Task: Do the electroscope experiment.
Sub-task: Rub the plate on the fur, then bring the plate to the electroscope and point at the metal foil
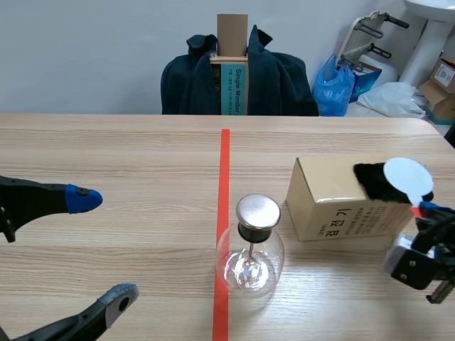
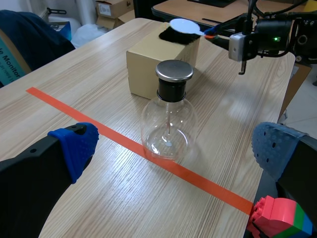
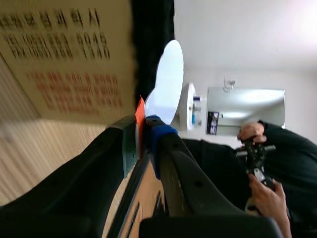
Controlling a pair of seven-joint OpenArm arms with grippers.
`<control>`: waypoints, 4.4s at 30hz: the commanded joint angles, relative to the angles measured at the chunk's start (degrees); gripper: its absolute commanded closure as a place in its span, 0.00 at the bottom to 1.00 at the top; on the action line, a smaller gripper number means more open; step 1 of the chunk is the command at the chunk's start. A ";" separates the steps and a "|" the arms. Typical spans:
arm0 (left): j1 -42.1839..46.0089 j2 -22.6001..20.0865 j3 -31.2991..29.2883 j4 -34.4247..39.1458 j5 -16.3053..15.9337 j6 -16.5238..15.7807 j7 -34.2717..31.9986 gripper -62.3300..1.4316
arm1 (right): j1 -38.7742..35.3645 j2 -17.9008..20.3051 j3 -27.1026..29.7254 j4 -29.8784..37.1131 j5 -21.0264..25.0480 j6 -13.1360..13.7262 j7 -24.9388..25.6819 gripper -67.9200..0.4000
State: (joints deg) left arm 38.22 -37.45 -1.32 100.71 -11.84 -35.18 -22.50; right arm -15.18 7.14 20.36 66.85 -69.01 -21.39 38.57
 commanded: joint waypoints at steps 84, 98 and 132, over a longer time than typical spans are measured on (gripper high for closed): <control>-9.75 0.61 2.78 -6.82 0.94 -0.96 13.97 0.95 | -8.76 0.61 -0.83 45.70 28.79 -2.14 -8.15 0.98; -27.74 8.28 16.92 -27.93 3.96 -3.41 12.68 0.95 | -7.67 0.63 -10.86 45.70 27.21 -2.12 -6.19 0.98; -32.83 13.92 24.57 -32.94 11.06 -0.09 7.08 0.95 | -10.71 0.33 -13.68 24.17 4.09 4.87 6.86 0.98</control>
State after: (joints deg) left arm 5.39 -23.83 23.24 66.59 -0.01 -35.00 -14.81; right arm -26.41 7.14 6.61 89.91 -65.58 -15.53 45.28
